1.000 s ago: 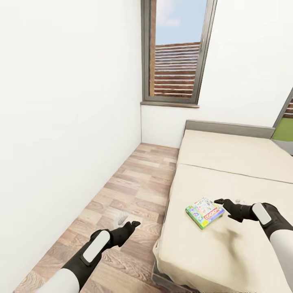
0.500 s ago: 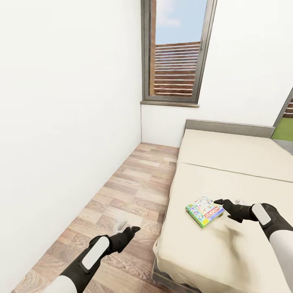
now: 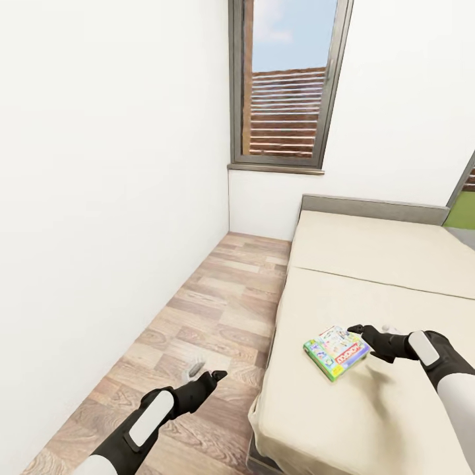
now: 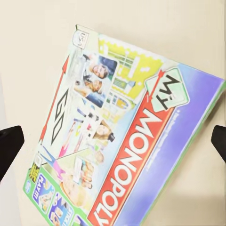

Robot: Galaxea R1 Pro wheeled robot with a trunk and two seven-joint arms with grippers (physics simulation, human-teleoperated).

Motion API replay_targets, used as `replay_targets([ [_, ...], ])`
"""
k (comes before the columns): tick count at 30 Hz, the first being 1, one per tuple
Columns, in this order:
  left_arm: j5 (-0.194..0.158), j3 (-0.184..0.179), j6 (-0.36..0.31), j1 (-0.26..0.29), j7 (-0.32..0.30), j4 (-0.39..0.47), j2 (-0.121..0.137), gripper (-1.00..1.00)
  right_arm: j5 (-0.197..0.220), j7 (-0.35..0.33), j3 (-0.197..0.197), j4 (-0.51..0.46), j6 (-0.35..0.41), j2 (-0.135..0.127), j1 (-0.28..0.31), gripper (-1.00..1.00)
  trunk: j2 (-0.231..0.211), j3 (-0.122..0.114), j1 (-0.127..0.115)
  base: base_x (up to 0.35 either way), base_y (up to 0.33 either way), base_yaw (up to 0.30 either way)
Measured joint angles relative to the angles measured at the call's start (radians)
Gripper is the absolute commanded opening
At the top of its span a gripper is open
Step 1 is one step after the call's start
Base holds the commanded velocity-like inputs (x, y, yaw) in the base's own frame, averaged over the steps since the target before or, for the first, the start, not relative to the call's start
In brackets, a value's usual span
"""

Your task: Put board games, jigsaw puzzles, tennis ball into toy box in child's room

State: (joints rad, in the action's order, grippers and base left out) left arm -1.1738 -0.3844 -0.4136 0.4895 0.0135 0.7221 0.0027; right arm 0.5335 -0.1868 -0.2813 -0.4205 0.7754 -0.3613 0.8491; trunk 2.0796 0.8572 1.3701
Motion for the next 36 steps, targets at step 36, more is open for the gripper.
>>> replay_targets([
  [36, -0.007, 0.003, 0.0, 0.0, 0.0, 0.0, 0.001, 1.0, -0.002, 0.078, -0.002, 0.081, -0.224, 0.01, -0.006, 1.0, 0.0, 0.0, 0.0, 0.001, 0.0, 0.0],
])
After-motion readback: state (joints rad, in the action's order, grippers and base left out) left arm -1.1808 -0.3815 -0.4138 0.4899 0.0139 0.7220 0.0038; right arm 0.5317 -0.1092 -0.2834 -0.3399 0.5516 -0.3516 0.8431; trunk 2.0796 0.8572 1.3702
